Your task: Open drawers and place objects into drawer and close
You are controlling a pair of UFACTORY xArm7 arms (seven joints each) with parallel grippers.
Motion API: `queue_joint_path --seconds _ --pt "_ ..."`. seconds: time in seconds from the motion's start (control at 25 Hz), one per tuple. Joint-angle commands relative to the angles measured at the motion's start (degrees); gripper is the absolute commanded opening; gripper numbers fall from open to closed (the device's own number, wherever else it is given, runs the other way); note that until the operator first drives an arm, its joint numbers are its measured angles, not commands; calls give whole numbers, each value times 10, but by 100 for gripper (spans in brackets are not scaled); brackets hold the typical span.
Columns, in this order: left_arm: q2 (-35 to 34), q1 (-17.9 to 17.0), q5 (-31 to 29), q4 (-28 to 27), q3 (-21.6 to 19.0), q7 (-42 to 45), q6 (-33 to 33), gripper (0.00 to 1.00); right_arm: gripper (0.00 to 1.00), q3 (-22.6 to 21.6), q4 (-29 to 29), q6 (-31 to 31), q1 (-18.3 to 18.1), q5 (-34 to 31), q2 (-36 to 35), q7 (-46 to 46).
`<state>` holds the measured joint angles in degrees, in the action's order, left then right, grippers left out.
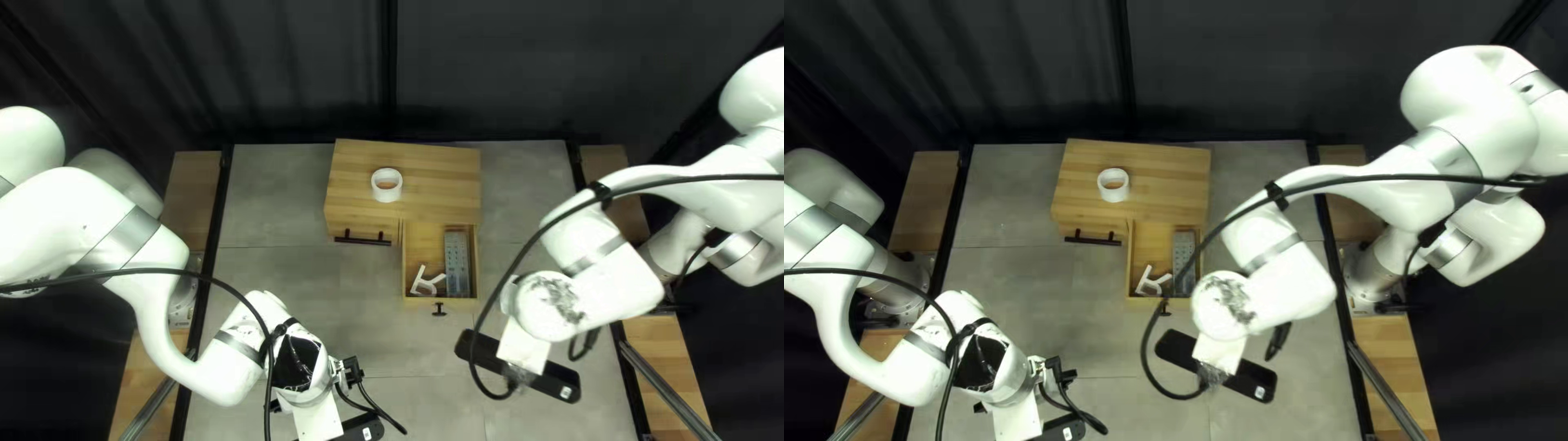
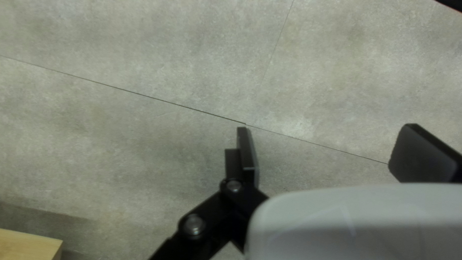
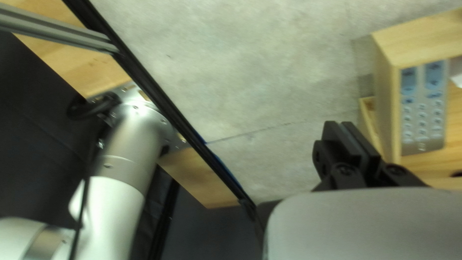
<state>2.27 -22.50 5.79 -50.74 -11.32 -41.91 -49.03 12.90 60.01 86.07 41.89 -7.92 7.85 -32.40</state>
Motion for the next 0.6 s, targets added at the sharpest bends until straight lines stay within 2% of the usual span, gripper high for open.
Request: queue_joint_path --seconds 0.04,0.6 --pt "0 0 0 0 0 0 0 100 0 -13 -23 -14 9 7 17 29" --pt "0 0 0 0 0 0 0 100 0 -51 -129 -84 32 19 77 117"
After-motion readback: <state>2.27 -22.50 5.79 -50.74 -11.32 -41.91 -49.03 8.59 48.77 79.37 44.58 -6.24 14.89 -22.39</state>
